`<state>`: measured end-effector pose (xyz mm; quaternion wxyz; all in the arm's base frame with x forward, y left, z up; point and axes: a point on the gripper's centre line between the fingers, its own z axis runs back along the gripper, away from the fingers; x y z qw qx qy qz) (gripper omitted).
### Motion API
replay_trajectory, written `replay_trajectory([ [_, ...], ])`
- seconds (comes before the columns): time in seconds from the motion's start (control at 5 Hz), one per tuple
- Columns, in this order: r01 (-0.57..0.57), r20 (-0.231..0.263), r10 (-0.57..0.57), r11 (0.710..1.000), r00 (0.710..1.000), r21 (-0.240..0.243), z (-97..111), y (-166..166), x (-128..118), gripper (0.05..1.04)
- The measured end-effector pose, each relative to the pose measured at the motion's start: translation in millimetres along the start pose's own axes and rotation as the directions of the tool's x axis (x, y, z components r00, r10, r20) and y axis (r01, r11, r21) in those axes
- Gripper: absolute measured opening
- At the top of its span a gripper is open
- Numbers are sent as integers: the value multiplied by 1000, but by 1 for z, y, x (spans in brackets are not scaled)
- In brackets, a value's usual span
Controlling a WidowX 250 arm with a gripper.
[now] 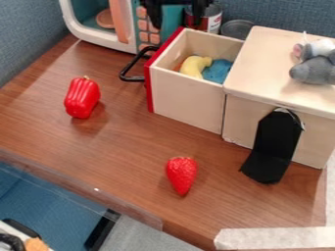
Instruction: Put the yellow banana inside the drawer
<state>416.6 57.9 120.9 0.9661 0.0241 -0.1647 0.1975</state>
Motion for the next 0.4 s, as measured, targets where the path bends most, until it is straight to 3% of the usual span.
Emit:
replay_trajectory([
  [0.2, 27, -109, -26, 1000, 994, 4, 16, 47, -3, 1001],
  [0.4, 38, -151, -47, 997, 987, -61, 51, 114, -4, 1001],
])
